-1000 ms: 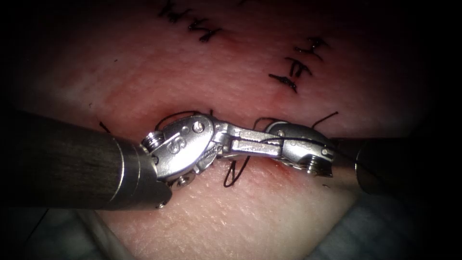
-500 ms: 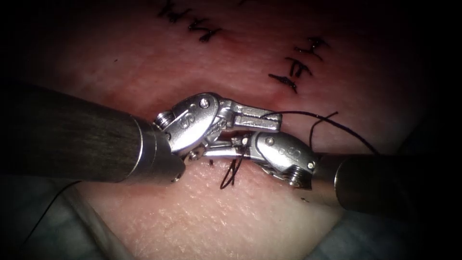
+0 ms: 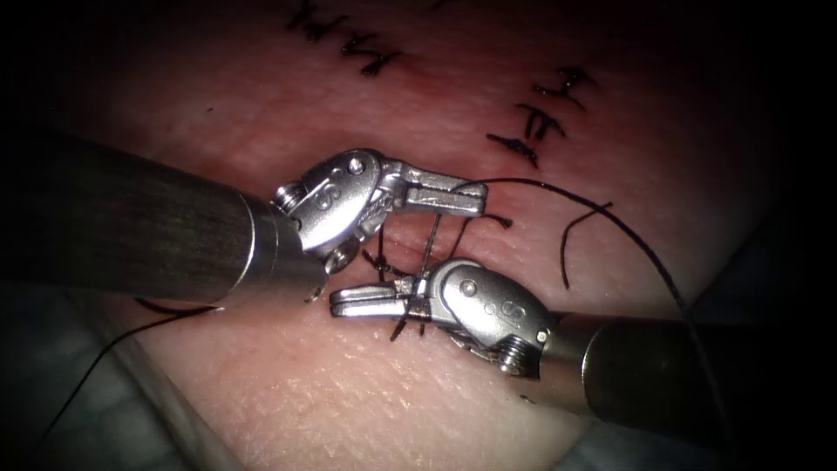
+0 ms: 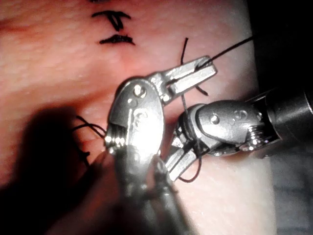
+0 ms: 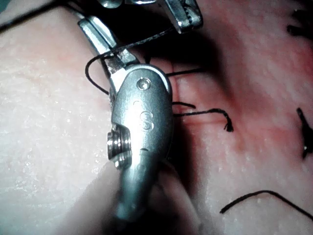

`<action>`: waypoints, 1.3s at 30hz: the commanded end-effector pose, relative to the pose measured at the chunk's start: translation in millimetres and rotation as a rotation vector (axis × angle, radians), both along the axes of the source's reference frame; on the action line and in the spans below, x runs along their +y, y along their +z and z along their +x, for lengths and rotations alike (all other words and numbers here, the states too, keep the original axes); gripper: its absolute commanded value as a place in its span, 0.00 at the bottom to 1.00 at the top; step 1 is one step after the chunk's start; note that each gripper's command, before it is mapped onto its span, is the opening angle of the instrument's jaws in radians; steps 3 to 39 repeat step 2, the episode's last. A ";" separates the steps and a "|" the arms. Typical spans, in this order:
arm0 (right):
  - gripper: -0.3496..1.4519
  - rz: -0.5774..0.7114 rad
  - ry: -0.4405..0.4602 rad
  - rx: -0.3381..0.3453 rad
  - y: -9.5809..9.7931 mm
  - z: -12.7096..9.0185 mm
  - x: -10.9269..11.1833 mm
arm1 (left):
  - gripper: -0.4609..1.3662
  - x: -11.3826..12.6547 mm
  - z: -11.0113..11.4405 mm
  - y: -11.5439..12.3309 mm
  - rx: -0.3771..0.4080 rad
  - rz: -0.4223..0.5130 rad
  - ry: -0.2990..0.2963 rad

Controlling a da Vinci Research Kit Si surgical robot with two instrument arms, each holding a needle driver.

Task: Wound Closure
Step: Wrap counter-clockwise around the right tool.

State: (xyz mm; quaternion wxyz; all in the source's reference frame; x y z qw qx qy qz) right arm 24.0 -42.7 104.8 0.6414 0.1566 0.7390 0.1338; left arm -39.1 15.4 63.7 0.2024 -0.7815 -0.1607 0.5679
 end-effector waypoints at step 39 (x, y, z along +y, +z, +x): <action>0.00 0.000 0.001 -0.002 0.0 0.0 0.0 | 0.06 -0.2 0.0 0.0 -0.004 -0.002 0.008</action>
